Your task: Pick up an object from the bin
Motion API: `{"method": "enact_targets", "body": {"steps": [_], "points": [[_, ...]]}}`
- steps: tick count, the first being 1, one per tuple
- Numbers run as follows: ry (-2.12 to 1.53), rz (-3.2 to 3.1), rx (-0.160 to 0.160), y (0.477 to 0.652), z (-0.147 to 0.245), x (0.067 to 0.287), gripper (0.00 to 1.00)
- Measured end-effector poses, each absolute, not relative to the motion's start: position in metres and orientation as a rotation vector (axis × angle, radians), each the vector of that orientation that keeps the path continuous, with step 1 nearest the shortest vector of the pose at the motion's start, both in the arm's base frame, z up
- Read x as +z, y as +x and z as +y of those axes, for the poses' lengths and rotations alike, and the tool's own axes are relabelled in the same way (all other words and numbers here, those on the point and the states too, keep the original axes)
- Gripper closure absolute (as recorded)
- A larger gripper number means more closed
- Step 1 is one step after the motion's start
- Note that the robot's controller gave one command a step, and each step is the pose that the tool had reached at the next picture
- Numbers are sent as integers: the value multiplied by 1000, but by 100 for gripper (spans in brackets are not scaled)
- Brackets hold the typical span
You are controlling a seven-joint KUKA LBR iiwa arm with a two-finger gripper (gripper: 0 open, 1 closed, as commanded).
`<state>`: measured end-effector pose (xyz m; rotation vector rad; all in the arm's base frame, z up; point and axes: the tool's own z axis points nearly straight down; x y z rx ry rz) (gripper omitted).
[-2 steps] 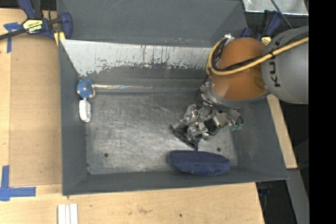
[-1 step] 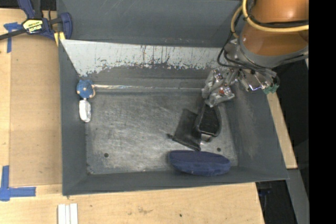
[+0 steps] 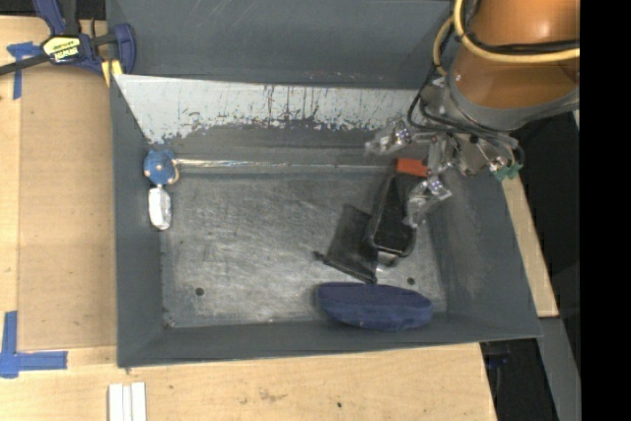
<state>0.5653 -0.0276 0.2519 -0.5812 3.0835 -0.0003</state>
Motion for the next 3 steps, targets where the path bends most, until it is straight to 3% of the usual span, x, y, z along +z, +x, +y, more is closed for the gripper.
{"method": "enact_targets", "body": {"steps": [1, 2, 3], "points": [[-893, 3015, 5, 563, -60, 113, 0], [-1103, 2952, 18, 573, -56, 110, 0], [-1193, 2920, 22, 572, -55, 109, 0]]}}
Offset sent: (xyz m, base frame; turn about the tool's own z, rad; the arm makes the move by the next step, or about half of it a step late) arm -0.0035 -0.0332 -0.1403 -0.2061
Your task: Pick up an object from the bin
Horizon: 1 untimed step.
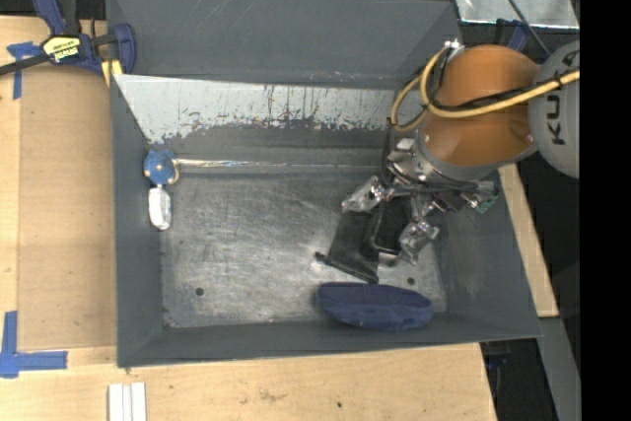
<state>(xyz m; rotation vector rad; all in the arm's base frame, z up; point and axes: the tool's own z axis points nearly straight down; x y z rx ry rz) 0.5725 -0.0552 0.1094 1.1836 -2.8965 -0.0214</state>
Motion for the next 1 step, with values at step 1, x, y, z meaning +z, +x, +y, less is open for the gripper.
{"method": "enact_targets", "body": {"steps": [1], "points": [[1172, -2874, -21, 569, -60, 110, 100]]}}
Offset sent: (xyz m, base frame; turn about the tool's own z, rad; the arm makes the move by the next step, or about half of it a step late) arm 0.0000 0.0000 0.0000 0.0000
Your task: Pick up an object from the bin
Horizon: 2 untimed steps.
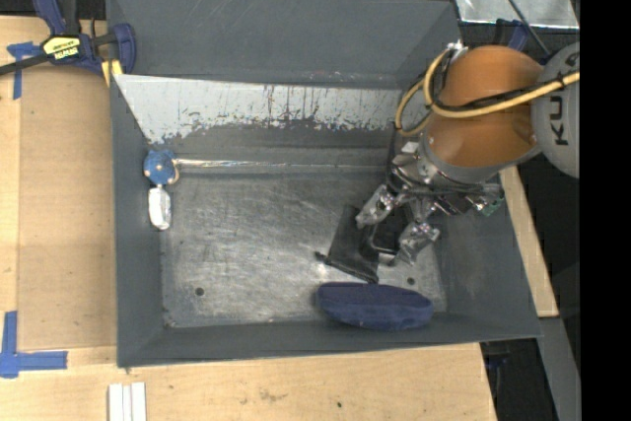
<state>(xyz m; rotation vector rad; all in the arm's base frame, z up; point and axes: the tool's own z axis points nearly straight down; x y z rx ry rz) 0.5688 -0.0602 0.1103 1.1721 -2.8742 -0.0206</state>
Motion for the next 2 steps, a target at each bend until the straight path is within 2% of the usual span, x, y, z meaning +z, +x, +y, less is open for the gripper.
{"method": "enact_targets", "body": {"steps": [1, 2], "points": [[1586, -2725, 10, 582, -46, 321, 100], [1579, -2720, 0, 580, -47, 317, 0]]}}
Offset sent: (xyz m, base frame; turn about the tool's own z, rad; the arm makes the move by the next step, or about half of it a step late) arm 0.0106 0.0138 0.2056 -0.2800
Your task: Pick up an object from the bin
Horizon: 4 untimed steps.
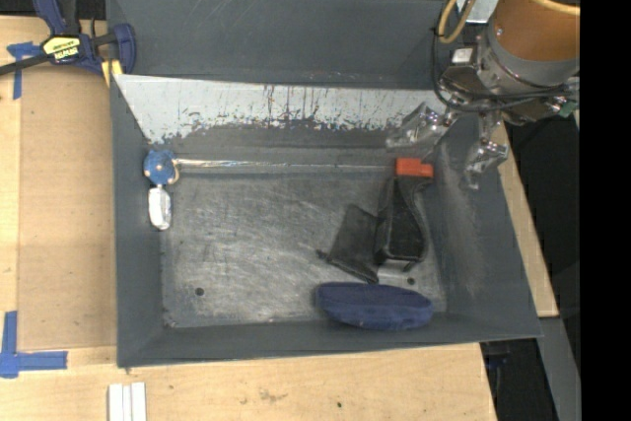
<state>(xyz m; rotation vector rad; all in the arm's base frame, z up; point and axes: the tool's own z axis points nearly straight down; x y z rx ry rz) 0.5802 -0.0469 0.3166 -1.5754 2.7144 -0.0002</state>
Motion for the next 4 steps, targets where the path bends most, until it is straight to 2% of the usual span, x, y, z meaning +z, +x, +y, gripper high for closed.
{"method": "enact_targets", "body": {"steps": [1, 2, 3, 4], "points": [[-1859, 2536, 7, 566, -65, 197, 0], [-1901, 2494, -6, 573, -66, 115, 0], [-2078, 2389, -1, 596, -64, 88, 0], [-2078, 2393, -8, 596, -67, 90, 100]]}}
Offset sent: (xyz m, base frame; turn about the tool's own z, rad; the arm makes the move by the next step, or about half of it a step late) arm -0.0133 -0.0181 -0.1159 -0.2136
